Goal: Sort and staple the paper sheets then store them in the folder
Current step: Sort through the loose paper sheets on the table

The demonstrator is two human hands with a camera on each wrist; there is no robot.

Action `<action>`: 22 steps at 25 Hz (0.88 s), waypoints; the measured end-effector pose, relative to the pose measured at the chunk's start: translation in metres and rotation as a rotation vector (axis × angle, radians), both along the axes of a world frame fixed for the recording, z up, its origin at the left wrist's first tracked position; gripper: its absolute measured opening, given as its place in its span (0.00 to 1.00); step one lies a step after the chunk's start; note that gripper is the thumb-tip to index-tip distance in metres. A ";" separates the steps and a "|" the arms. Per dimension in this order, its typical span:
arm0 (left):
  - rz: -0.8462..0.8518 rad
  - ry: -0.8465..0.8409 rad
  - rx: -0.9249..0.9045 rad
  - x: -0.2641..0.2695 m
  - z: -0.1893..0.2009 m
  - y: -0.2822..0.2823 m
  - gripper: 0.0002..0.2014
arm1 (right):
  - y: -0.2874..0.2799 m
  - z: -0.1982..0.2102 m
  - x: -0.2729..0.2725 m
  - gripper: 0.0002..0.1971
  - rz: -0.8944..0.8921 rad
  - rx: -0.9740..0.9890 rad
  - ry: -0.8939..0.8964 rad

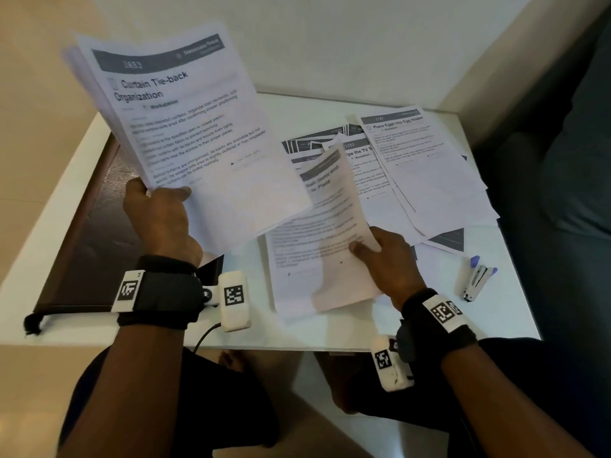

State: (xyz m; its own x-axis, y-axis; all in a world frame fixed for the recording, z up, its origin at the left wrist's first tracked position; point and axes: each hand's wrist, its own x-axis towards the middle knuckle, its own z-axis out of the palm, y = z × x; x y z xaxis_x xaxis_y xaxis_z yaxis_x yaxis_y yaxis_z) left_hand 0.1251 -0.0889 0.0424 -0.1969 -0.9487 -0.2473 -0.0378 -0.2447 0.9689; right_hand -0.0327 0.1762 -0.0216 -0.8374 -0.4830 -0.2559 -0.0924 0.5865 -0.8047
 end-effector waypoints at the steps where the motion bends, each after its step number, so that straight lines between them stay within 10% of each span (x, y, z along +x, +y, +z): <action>1: -0.015 0.024 0.036 -0.003 -0.004 0.000 0.22 | 0.002 0.004 -0.002 0.08 -0.051 -0.113 -0.055; 8: -0.287 0.057 0.091 -0.023 -0.021 0.038 0.25 | 0.004 0.026 -0.019 0.14 -0.101 -0.532 -0.305; 22: -0.397 -0.022 0.091 -0.038 -0.032 0.047 0.21 | -0.008 0.032 -0.009 0.15 0.164 -0.578 -0.412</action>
